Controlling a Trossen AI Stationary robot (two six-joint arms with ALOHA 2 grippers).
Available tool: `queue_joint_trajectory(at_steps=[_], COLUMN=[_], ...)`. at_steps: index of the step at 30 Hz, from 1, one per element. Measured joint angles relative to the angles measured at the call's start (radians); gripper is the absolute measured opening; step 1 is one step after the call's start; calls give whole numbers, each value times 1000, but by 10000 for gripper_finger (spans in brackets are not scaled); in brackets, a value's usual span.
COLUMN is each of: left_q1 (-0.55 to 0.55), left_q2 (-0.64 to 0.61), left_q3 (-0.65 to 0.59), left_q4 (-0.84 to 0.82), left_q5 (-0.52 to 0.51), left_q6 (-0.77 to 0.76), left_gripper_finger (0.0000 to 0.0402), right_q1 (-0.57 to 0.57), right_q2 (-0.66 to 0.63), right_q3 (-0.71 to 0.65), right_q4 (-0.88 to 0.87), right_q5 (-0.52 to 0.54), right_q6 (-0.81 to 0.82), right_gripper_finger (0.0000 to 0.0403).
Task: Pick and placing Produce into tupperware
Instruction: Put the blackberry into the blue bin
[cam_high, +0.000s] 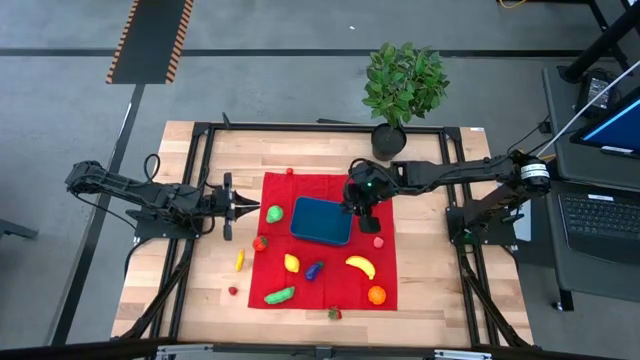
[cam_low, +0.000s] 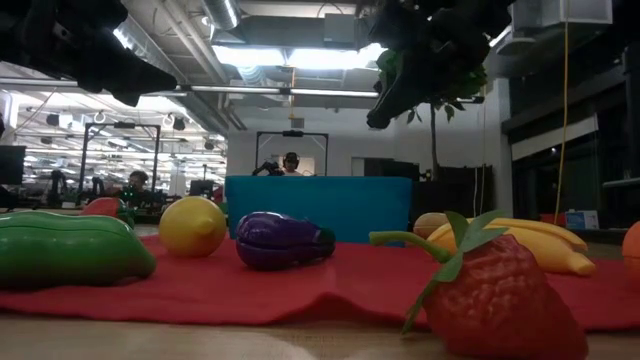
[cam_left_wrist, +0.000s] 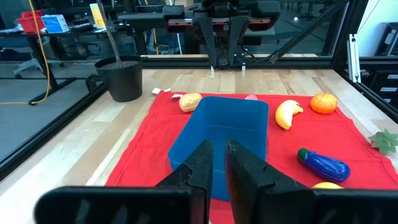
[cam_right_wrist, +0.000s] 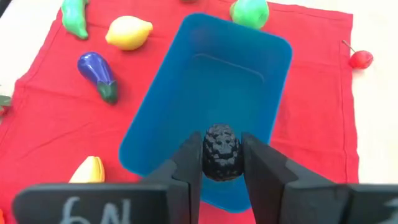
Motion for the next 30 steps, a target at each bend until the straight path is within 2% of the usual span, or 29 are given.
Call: queue_joint_trajectory(at_steps=[10,22,30], left_q1=[0,0,0], left_q2=[0,0,0], left_q3=[0,0,0], left_q4=[0,-22,-24], left_q5=[0,0,0], left_q6=[0,0,0], left_gripper_finger=[46,16,1], right_q1=[0,14,38], right_q2=[80,277,351], right_q3=[36,245,287], right_q4=[-47,-254,-322], right_q5=[20,31,107], right_q6=[0,-6,-13], right_gripper_finger=[93,93,93])
